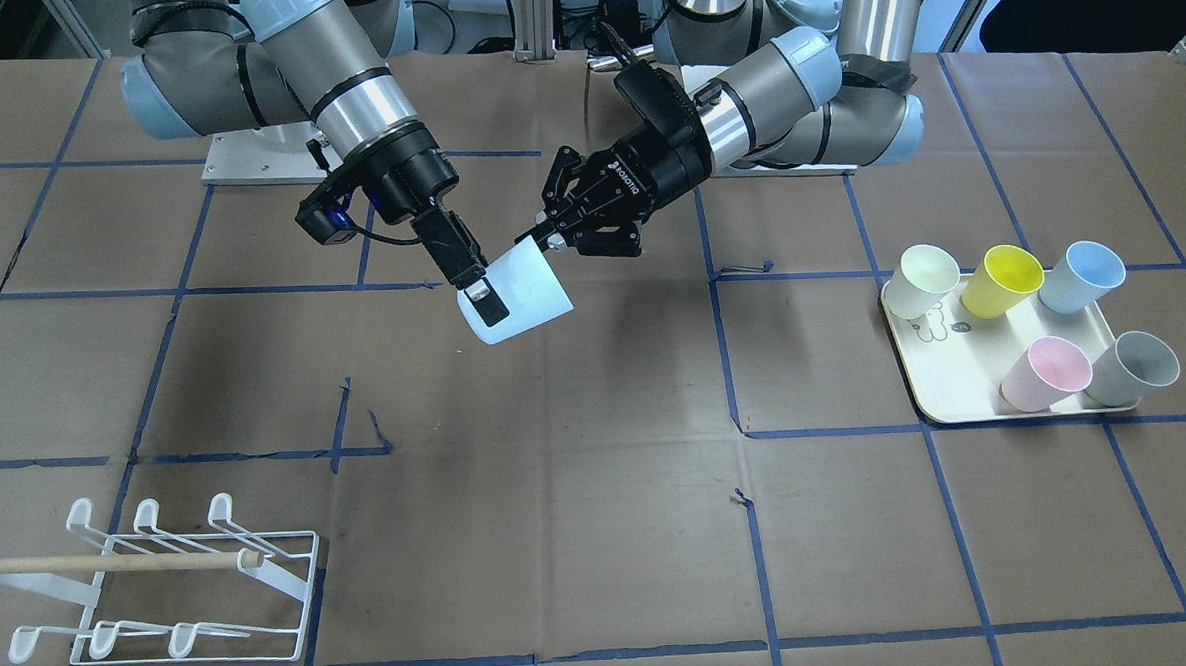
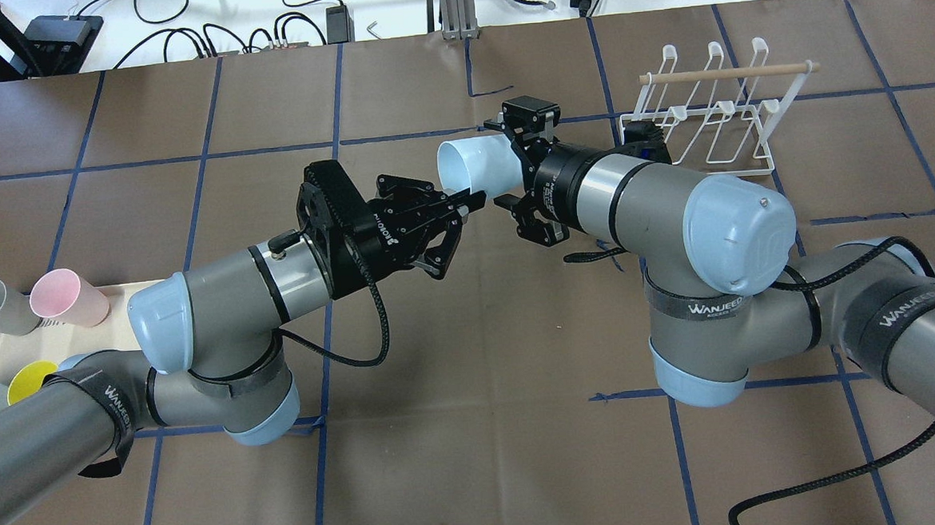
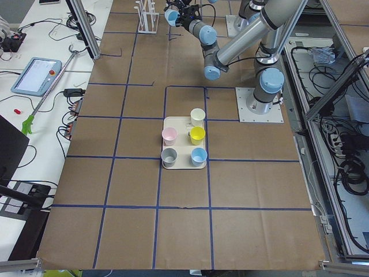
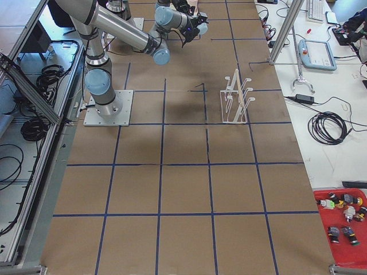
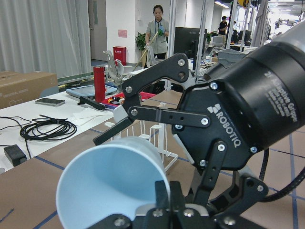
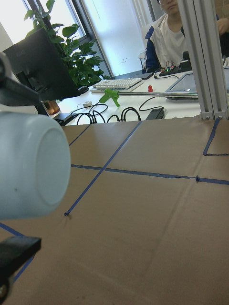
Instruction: Transfer IKEA cup to right arm and place on rack
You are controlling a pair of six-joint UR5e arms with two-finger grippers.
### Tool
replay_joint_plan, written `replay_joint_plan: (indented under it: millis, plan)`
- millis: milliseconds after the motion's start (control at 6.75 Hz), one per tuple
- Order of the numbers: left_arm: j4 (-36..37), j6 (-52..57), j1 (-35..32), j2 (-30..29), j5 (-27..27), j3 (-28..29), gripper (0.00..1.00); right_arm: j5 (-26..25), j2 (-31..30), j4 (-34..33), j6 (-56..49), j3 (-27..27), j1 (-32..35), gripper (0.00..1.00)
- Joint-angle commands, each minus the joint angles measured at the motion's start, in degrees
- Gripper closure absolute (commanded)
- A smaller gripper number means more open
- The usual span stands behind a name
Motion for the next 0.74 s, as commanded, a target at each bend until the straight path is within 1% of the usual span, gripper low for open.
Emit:
replay_joint_plan:
  millis: [0,148,296,593]
  plan:
    - [0.03,0.0,0.01,0.01,0.0,0.06,0.96,0.0,0.0,0.12,-0.05,-0.15,0.0,0.18]
    - [0.03,-0.09,0.01,0.01,0.0,0.06,0.96,0.0,0.0,0.12,-0.14,-0.06,0.0,0.2]
    - [0.03,0.0,0.01,0.01,0.0,0.06,0.96,0.09,0.0,0.12,-0.22,0.03,0.0,0.27]
    - [0.03,-0.09,0.01,0.01,0.0,0.14,0.9,0.18,0.0,0.12,-0.31,0.03,0.0,0.37]
